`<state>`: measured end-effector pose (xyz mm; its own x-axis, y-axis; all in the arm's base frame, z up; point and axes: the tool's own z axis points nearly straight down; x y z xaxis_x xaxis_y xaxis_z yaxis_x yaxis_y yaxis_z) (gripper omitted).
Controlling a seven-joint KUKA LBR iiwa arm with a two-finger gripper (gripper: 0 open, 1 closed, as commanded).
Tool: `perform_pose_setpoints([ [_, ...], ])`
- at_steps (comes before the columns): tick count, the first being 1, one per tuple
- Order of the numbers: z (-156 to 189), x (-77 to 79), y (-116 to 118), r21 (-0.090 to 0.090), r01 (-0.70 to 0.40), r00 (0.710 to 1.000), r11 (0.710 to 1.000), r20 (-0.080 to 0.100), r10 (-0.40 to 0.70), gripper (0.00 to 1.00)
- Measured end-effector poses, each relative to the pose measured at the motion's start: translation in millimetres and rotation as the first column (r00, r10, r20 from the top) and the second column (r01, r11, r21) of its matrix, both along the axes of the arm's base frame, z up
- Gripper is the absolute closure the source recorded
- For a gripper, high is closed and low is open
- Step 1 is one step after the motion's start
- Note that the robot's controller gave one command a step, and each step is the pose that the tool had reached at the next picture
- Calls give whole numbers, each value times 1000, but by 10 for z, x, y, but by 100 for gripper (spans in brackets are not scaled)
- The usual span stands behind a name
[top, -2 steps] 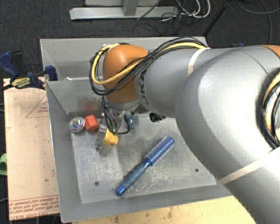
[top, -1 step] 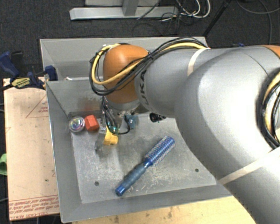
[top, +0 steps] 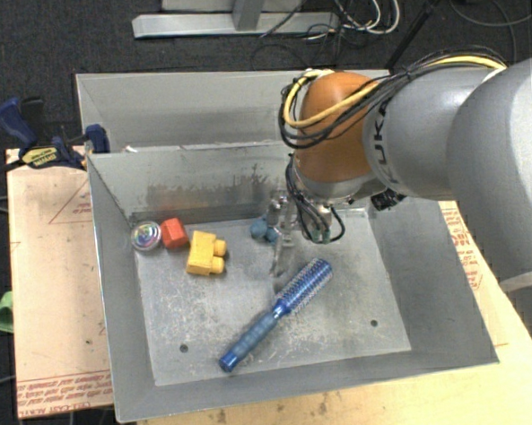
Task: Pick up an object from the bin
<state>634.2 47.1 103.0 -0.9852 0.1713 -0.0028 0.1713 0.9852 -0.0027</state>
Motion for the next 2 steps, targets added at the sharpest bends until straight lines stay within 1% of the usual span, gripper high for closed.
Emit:
perform_pose_setpoints([
  [1, -258, -947, 94, 5, -193, 981, 981, -6, 194, 0],
  [2, 487, -1493, 68, 3, -374, 928, 928, 1, 374, 0],
])
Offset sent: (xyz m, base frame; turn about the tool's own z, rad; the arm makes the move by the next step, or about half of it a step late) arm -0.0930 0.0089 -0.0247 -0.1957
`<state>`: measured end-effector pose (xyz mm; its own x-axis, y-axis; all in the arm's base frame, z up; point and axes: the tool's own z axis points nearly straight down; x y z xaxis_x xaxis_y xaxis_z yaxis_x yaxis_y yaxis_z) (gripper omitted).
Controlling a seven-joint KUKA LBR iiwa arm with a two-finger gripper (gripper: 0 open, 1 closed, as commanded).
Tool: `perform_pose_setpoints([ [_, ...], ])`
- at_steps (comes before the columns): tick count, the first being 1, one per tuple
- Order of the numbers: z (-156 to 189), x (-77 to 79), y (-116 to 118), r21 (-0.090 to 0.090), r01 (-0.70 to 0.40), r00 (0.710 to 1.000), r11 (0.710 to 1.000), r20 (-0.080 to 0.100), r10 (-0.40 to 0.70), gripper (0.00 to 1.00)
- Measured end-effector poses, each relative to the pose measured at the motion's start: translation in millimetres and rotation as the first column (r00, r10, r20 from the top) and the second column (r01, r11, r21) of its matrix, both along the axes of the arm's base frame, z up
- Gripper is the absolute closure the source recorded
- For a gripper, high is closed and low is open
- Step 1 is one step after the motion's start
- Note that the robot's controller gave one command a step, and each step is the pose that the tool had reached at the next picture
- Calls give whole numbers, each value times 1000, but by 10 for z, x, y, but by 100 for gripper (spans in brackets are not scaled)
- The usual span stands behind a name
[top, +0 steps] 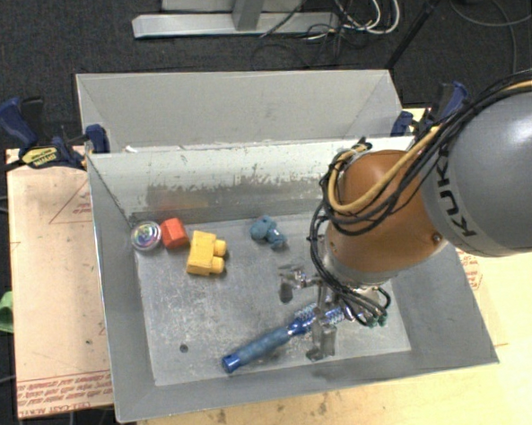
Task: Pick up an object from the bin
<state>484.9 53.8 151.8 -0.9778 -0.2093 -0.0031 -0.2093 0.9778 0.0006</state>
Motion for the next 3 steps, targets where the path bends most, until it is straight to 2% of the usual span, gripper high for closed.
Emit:
perform_pose_setpoints([
  [1, -833, 512, 37, 1, 61, 998, 998, -7, -61, 0],
  [2, -812, 516, 27, 1, 64, 998, 998, 0, -64, 100],
  [3, -818, 513, 27, 1, 64, 998, 998, -1, -64, 0],
])
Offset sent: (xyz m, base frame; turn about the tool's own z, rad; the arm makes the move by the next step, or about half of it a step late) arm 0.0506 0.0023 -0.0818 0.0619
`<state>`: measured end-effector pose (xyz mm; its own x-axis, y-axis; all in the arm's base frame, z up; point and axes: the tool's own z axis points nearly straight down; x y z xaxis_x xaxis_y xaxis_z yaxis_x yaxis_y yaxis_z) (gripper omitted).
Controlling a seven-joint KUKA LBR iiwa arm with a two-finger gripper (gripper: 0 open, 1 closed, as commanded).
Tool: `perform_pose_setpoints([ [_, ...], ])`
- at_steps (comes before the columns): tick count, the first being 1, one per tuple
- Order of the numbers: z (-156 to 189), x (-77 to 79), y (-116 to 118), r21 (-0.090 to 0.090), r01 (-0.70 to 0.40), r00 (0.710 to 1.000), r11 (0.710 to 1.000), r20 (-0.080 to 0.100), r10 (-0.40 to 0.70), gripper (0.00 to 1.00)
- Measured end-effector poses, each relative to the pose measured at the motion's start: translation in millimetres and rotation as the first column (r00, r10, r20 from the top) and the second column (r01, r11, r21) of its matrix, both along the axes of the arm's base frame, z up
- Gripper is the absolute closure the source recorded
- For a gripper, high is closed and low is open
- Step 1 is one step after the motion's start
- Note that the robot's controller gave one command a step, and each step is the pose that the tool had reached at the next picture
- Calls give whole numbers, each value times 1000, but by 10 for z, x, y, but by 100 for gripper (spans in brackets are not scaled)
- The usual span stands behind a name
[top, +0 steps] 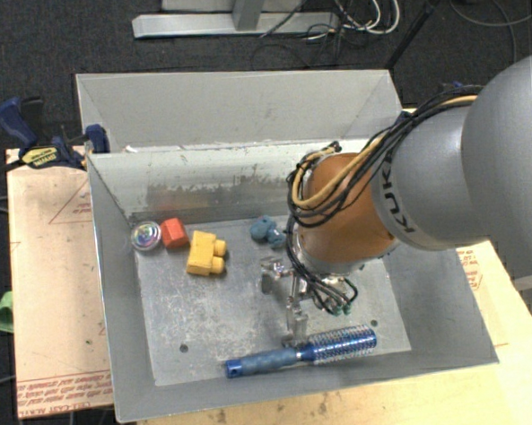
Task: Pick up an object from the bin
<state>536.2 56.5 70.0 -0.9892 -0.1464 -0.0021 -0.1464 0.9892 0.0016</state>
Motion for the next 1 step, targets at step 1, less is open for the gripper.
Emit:
perform_pose_setpoints([
  [1, 884, -344, 184, 1, 53, 999, 999, 5, -53, 0],
])
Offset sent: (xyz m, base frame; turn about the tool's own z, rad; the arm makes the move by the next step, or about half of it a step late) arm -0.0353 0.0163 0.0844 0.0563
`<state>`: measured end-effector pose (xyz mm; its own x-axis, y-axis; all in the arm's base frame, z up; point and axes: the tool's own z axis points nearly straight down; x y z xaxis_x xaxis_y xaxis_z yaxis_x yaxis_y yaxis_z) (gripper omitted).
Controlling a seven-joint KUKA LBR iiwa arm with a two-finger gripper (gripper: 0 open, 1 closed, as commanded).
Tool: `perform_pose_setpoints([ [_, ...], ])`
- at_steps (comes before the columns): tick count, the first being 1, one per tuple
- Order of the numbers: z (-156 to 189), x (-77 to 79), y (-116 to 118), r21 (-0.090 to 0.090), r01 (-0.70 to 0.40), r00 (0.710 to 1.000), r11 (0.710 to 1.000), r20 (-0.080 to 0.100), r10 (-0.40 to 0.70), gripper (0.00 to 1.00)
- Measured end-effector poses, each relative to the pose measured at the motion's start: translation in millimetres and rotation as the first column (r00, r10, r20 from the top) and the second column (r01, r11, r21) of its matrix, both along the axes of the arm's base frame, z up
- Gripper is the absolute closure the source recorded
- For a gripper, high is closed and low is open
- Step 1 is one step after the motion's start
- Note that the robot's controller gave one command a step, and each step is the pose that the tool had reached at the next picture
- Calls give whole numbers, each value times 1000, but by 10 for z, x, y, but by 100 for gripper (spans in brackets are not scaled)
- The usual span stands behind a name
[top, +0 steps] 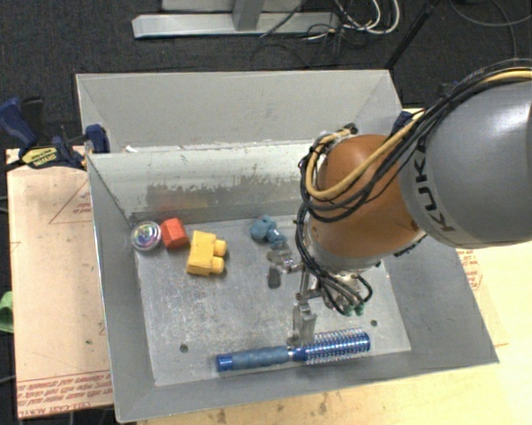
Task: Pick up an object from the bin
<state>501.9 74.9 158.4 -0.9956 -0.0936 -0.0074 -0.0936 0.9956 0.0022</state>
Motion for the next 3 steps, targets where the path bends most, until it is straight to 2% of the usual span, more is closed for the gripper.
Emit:
perform_pose_setpoints([
  [1, -897, -116, -93, -2, -153, 988, 988, 1, 153, 0],
  [2, -885, -134, -94, -2, -153, 988, 988, -7, 153, 100],
  [3, 299, -45, -234, -3, -99, 995, 995, 2, 99, 100],
])
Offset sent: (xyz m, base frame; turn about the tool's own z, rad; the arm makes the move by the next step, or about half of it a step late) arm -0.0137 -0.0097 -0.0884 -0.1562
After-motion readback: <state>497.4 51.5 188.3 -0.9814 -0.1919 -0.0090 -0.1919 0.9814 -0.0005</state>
